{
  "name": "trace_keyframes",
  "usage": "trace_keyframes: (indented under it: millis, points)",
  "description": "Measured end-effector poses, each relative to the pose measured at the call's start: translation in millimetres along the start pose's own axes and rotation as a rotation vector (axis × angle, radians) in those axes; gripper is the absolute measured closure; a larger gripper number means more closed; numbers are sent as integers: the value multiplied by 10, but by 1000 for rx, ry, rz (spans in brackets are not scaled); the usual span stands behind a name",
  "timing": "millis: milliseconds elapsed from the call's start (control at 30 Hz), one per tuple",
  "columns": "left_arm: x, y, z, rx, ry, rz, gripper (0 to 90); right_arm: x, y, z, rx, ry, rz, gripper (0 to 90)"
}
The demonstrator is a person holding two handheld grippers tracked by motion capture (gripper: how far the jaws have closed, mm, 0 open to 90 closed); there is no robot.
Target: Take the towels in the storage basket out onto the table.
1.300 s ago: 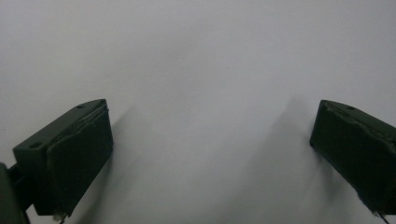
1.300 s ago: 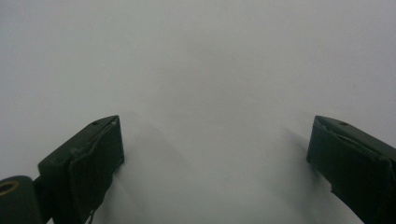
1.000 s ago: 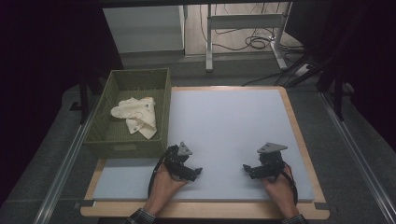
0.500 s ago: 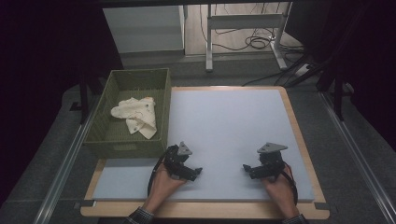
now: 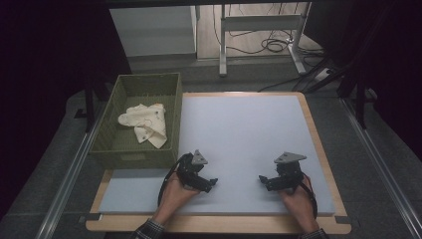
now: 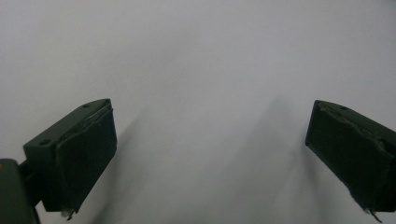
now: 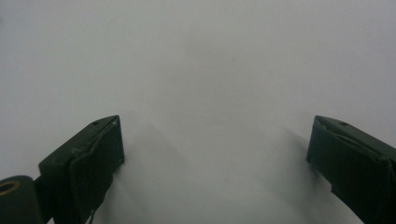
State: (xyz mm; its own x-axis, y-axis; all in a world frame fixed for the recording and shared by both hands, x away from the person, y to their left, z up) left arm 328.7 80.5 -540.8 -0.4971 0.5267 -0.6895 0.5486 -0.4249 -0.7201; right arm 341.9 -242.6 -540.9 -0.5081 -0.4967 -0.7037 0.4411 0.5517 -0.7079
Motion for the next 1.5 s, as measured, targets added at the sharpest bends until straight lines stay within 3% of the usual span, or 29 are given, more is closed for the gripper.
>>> trace_keyframes:
  millis: [433, 767, 1233, 1500]
  points:
    - [-317, -150, 32, 50, 20, -3, 27, 0, 0, 0, 0, 0, 0, 40]
    - [-546, -214, -36, 67, 34, -14, 27, 0, 0, 1, 0, 0, 1, 40]
    - [-944, -345, -305, 22, 48, -33, 27, 1, 1, 4, -1, -4, 1, 40]
    - [-1161, -334, -540, -22, 84, -104, 26, 1, 2, 4, -1, -3, 3, 40]
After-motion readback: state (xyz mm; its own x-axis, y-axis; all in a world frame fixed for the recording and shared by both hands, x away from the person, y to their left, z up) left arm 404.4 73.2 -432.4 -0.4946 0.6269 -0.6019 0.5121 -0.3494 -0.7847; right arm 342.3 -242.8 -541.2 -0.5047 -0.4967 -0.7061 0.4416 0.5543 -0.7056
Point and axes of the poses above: each handheld gripper's, and its own axes: y roughly forward along the jaws, x roughly out of its underside, z roughly to its right, the point moved 1 cm from there along y, roughly forward along the jaws, and after that the axes turned 9 degrees about -x, right-handed, at the moved point
